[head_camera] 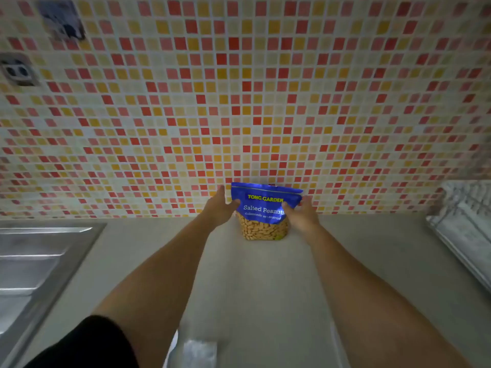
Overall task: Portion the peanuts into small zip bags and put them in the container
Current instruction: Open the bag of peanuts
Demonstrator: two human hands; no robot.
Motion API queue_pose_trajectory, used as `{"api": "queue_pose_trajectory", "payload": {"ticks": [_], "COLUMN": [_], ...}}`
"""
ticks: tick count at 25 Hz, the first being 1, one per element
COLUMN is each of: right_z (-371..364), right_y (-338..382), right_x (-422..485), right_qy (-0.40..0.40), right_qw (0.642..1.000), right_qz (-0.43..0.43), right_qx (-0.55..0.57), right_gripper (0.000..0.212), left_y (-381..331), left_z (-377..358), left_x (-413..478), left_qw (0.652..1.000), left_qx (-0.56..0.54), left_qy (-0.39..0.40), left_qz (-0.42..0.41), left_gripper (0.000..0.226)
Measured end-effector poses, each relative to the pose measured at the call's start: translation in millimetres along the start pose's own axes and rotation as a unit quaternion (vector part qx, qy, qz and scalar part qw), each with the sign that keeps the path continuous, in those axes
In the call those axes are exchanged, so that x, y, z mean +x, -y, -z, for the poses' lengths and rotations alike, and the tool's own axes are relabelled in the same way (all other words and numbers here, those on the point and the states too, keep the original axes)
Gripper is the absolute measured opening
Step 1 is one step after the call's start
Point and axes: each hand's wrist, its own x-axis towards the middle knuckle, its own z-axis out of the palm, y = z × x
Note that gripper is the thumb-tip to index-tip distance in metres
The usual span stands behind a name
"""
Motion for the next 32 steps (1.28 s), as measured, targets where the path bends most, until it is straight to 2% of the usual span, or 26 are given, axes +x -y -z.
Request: {"api": "queue_pose_trajectory", "payload": {"ticks": [2, 4, 6, 8, 10, 12, 15, 21, 26, 28, 30, 32], "right_z": [-5.6, -4.9, -0.5, 5.2, 10.4, 19.5, 36.8, 57.8, 62.9, 64.1, 67.5, 68.6], "right_y": [-5.3, -15.4, -24.9, -37.8, -47.0, -39.8, -30.3, -42.7, -37.7, -37.8, -35.4, -30.5], "right_x": [10.4, 16.4, 16.0, 14.5, 7.1, -12.0, -35.1, -99.5, -135.2, -146.0, -156.6, -169.0], "right_qy": [-0.008, -0.01, 0.002, 0.02, 0.034, 0.047, 0.096, 0.217, 0.295, 0.281, 0.192, 0.079], "right_qw": [0.998, 0.995, 0.997, 0.998, 0.997, 0.993, 0.991, 0.975, 0.955, 0.959, 0.977, 0.99], "right_qz": [0.013, 0.002, 0.008, 0.021, 0.027, 0.052, 0.068, 0.038, 0.013, 0.013, 0.033, 0.041], "right_qx": [0.061, 0.099, 0.076, 0.051, 0.061, 0.092, 0.057, 0.013, -0.007, -0.023, -0.082, -0.114], "right_gripper": [0.04, 0.037, 0.032, 0.037, 0.04, 0.028, 0.023, 0.02, 0.017, 0.02, 0.04, 0.053], "left_y": [-0.1, 0.1, 2.9, 3.1, 3.0, -1.3, -6.1, 9.8, 22.9, 26.0, 26.9, 27.0], "left_z": [-6.2, -9.5, -8.5, -3.5, 3.9, 15.4, 27.8, 13.6, 0.2, -3.2, -4.3, -4.9], "left_x": [8.8, 12.0, 13.6, 9.5, 0.2, -17.7, -57.3, -156.8, -209.3, -220.4, -225.0, -226.2], "left_qw": [0.994, 0.986, 0.993, 0.997, 0.99, 0.979, 0.967, 0.957, 0.965, 0.972, 0.975, 0.98], "left_qx": [-0.108, -0.159, -0.111, -0.01, 0.069, 0.113, 0.138, 0.175, 0.15, 0.122, 0.094, 0.042], "left_qy": [-0.008, -0.033, -0.028, -0.006, 0.019, 0.038, 0.072, 0.11, 0.118, 0.12, 0.136, 0.147], "left_qz": [-0.022, -0.026, -0.033, -0.081, -0.12, -0.165, -0.203, -0.202, -0.181, -0.162, -0.149, -0.126], "left_gripper": [0.071, 0.067, 0.052, 0.03, 0.024, 0.024, 0.024, 0.012, 0.019, 0.016, 0.01, 0.016]}}
